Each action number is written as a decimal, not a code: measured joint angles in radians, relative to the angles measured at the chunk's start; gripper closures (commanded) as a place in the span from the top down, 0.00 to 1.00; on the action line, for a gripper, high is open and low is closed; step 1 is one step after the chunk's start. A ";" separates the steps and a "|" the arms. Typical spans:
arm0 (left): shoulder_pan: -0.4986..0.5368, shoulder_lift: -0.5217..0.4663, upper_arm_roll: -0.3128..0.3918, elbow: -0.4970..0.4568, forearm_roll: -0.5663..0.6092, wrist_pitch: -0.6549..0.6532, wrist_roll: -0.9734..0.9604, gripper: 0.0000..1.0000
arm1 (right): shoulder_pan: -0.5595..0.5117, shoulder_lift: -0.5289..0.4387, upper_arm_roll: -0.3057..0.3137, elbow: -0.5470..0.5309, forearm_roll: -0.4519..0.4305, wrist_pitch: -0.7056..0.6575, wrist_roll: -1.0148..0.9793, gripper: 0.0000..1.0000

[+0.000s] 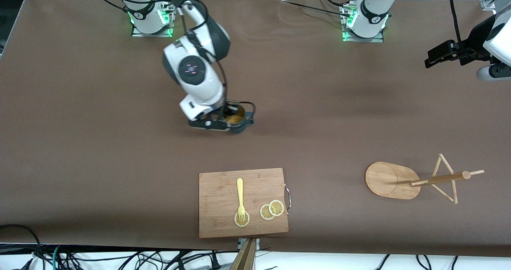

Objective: Pass cup and hang on rack
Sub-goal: 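Grasp the teal mug rim with the right gripper and carry it toward the table middle, then set the mug down with the right gripper while the left gripper approaches, then withdraw the right gripper while the left gripper reaches the mug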

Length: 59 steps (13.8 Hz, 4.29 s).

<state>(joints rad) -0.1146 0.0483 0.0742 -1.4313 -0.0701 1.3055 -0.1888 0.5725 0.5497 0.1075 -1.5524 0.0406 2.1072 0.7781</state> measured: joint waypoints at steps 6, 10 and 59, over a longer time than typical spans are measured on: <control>0.000 0.000 0.000 0.000 0.000 0.000 0.000 1.00 | 0.135 0.181 0.000 0.178 0.000 -0.001 0.303 0.00; 0.000 0.000 0.000 0.000 0.000 0.000 0.000 1.00 | 0.176 0.237 0.023 0.215 0.000 0.000 0.370 0.00; -0.030 0.374 -0.101 -0.594 -0.948 0.548 1.928 1.00 | -0.688 -0.402 -0.085 0.180 -0.069 -0.661 -0.908 1.00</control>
<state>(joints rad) -0.1441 0.4221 -0.0264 -2.0256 -1.0184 1.8533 1.7393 -0.1154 0.1481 0.0226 -1.3720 -0.0288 1.4457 -0.1301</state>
